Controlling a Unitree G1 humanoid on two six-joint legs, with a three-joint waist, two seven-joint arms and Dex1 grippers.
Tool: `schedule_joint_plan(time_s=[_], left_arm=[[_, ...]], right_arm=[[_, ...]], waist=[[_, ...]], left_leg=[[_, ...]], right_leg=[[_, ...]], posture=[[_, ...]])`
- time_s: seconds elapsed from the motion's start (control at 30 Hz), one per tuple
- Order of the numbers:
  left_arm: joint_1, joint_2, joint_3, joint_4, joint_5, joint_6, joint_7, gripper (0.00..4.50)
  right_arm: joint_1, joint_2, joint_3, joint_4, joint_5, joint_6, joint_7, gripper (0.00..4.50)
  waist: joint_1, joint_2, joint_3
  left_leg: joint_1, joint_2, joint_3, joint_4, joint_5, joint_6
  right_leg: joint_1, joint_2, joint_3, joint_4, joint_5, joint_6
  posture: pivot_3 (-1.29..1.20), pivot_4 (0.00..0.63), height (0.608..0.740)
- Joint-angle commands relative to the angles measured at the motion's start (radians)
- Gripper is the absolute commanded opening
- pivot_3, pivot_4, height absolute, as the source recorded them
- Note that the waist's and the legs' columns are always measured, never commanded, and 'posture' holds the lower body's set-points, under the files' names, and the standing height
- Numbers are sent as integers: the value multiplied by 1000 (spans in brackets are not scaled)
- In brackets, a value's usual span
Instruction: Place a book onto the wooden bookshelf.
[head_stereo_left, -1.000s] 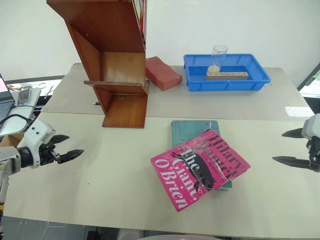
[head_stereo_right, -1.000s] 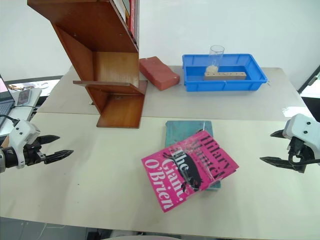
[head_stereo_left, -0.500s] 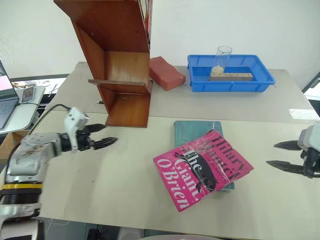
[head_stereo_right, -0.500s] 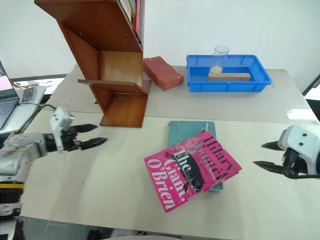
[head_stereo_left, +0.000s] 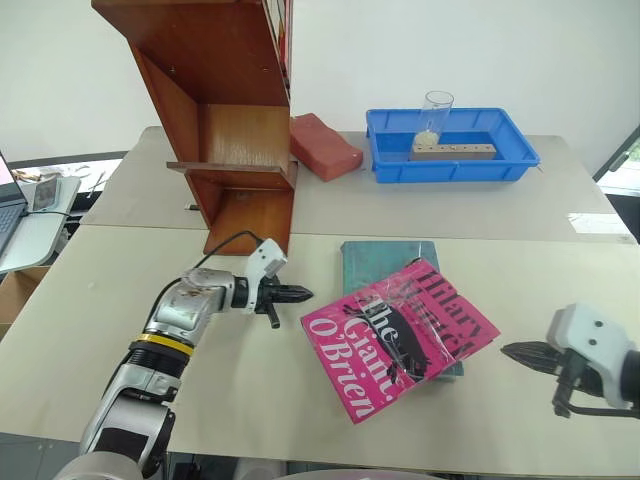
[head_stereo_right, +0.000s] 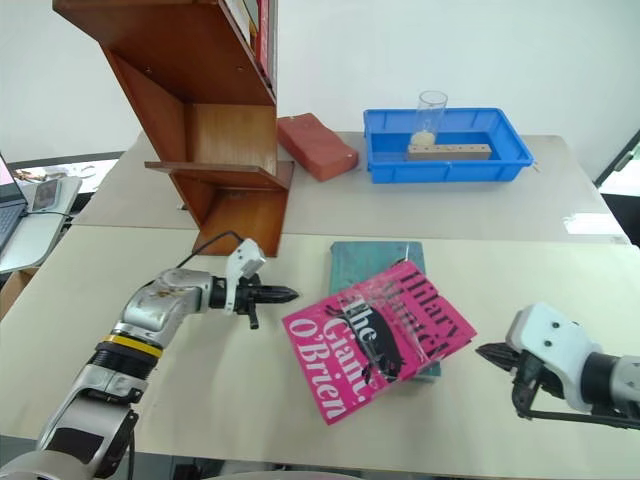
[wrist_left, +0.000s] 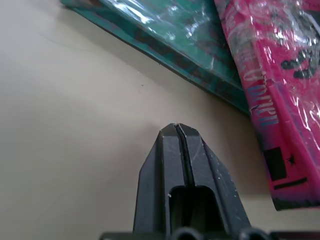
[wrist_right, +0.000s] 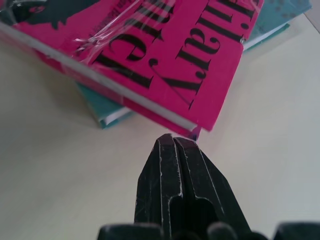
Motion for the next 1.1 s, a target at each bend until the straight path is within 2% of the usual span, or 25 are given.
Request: schedule_joint_plan(time_s=[0.03,0.27,0.5,0.63,0.7,0.8,0.9,1.0,1.1], left_arm=[[0,1,-21,-55,-7,8,-51,46],[102,73,-73,-311,-70,131,-138,46],[128,32,-80,-358,-75,164,-69,46],[137,1,-51,-365,-94,182,-23,46],[148,33,-19,-400,-141,237,-39,46],[173,129,72,-418,-213,310,-73,46],[181,189,145,-410,-305,422,-80,821],[160,182,214,-419,-442,590,-71,2207],[137,100,311,-387,-586,799,14,3666]], right_arm=[[-84,5,95,45,-21,-21,-62,0],[-385,-18,287,266,-40,-84,-62,0],[-603,-9,442,515,-96,-226,-26,0],[-656,-12,463,586,-106,-283,-19,0],[-669,-25,453,604,-110,-302,-18,0],[-663,-60,415,620,-105,-331,1,0],[-639,-94,389,629,-103,-358,13,0],[-607,-120,375,615,-98,-368,31,0],[-570,-140,372,589,-98,-367,48,0]], waist=[[1,0,0],[2,2,-1],[19,3,-1],[24,3,-1],[24,4,-1],[18,5,-1],[15,6,-1],[20,6,-1],[25,6,0]], left_leg=[[0,0,0,0,0,0],[1,0,0,0,0,0],[1,-1,0,2,0,0],[0,-1,0,2,0,0],[0,-1,0,2,0,0],[0,0,-1,1,0,0],[2,0,-1,1,0,0],[4,0,0,1,0,0],[3,0,0,2,0,0]], right_leg=[[0,0,0,0,0,0],[0,0,0,0,0,0],[-1,0,0,0,0,0],[0,0,0,0,0,0],[1,0,0,1,0,0],[1,0,0,1,0,0],[0,0,0,1,0,0],[0,0,0,0,-1,2],[0,-1,-1,0,-2,4]], posture=[[0,150,673],[0,150,673],[0,150,673],[0,150,673],[0,150,673],[0,150,673],[0,150,673],[0,150,673],[0,150,673]])
